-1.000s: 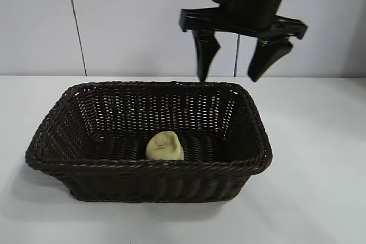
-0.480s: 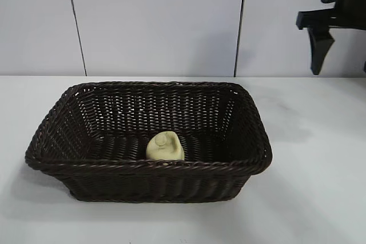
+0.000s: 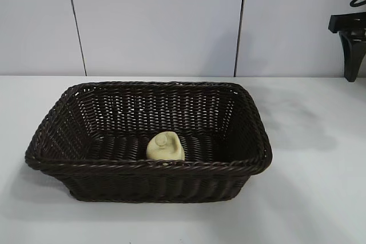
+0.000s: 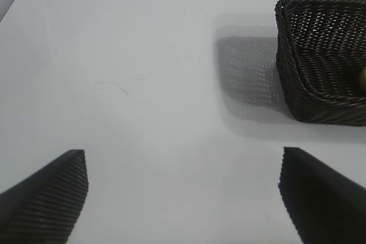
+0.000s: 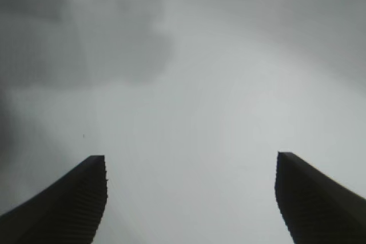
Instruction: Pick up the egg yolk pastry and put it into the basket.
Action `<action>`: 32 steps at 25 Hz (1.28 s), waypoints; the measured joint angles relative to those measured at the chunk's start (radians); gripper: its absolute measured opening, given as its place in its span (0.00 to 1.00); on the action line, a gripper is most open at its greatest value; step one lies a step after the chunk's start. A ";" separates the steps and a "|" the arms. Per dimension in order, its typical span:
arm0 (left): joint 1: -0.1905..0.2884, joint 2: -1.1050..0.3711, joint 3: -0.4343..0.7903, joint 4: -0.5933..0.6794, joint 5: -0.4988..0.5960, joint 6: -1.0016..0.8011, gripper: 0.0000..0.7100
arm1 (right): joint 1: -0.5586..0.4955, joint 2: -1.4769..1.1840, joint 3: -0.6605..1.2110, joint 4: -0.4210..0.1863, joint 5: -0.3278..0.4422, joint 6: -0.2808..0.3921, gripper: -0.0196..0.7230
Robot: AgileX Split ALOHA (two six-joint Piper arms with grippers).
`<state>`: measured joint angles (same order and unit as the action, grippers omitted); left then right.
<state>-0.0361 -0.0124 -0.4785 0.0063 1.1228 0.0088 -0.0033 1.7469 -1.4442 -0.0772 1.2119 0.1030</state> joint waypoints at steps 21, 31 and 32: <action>0.000 0.000 0.000 0.000 0.000 0.000 0.93 | 0.001 -1.069 0.882 0.034 -0.145 -0.045 0.81; 0.000 0.000 0.000 0.000 0.000 0.000 0.93 | 0.001 -1.405 0.974 0.034 -0.150 -0.048 0.81; 0.000 0.000 0.000 0.000 0.000 0.000 0.93 | 0.001 -1.439 0.974 0.034 -0.150 -0.048 0.81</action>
<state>-0.0361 -0.0124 -0.4785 0.0063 1.1228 0.0088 -0.0023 0.3075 -0.4700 -0.0435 1.0623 0.0553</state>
